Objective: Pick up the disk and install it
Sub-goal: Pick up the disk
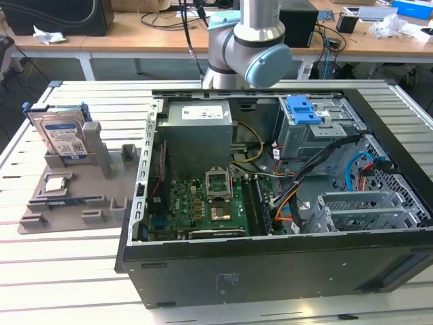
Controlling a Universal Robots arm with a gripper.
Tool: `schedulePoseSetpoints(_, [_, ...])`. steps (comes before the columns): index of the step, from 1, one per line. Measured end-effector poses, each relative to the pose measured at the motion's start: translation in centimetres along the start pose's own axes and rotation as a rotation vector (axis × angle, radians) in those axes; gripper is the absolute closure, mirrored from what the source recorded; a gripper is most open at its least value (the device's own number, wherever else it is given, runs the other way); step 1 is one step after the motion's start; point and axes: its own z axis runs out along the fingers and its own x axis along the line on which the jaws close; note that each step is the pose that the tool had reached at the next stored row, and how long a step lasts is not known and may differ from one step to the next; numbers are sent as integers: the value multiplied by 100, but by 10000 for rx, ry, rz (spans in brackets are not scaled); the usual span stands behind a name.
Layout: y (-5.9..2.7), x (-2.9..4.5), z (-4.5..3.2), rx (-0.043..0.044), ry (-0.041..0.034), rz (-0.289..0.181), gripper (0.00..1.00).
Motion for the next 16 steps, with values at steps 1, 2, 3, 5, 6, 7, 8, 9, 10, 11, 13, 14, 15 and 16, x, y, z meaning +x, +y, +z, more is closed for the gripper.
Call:
schedulePoseSetpoints(1, [0,0,0,-5,0,-168,89])
schedulePoseSetpoints(2, [0,-1,0,-10,0,-342,89])
schedulePoseSetpoints(3, [0,0,0,-21,4,-832,89])
schedulePoseSetpoints(5, [0,0,0,-32,5,-1213,89])
schedulePoseSetpoints(6, [0,0,0,-38,6,-1426,89])
schedulePoseSetpoints(7, [0,0,0,-42,7,-1599,89])
schedulePoseSetpoints(8, [0,0,0,-50,8,-1884,89])
schedulePoseSetpoints(9, [0,0,0,-60,10,-2267,89])
schedulePoseSetpoints(10, [0,0,0,-77,13,-2904,89])
schedulePoseSetpoints(11, [0,0,0,-87,13,-3265,89])
schedulePoseSetpoints(13, [0,0,0,-110,17,-4167,89])
schedulePoseSetpoints(14, [0,0,0,-115,17,-4361,89])
schedulePoseSetpoints(15, [0,0,0,-120,19,-4529,89])
schedulePoseSetpoints(16, [0,0,0,-130,20,-4892,89])
